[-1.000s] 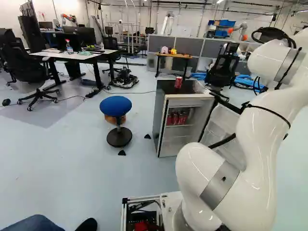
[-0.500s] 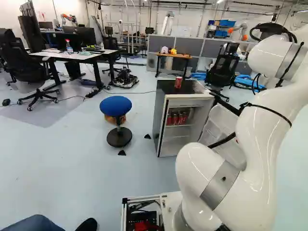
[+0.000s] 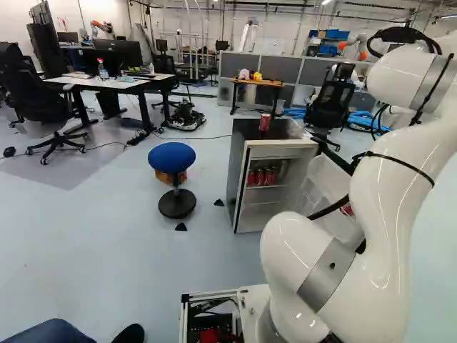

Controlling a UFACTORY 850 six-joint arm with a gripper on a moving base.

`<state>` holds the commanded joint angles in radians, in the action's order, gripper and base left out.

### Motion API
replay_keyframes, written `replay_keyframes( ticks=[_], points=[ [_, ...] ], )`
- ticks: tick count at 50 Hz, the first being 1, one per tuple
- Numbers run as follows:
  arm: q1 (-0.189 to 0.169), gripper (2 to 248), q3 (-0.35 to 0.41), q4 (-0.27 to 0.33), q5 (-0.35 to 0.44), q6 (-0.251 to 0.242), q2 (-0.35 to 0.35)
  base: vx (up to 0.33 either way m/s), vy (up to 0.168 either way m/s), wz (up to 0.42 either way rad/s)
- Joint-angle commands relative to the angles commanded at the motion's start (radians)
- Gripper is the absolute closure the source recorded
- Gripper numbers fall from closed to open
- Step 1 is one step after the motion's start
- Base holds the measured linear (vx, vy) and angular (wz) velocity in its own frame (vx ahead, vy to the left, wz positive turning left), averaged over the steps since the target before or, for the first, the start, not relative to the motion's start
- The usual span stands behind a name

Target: Grab a drink from the fridge

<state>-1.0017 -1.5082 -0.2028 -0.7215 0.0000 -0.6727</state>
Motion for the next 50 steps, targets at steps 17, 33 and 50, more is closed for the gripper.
replay_keyframes(
  ticks=[17, 33, 50],
  points=[
    [0.01, 3, 0.057, 0.0, 0.0, 0.0, 0.036, 0.0, 0.0, 0.0],
    [0.021, 3, 0.111, 0.0, 0.0, 0.0, 0.072, 0.0, 0.0, 0.0],
    [0.036, 3, 0.168, 0.0, 0.0, 0.0, 0.109, 0.0, 0.0, 0.0]
  ],
)
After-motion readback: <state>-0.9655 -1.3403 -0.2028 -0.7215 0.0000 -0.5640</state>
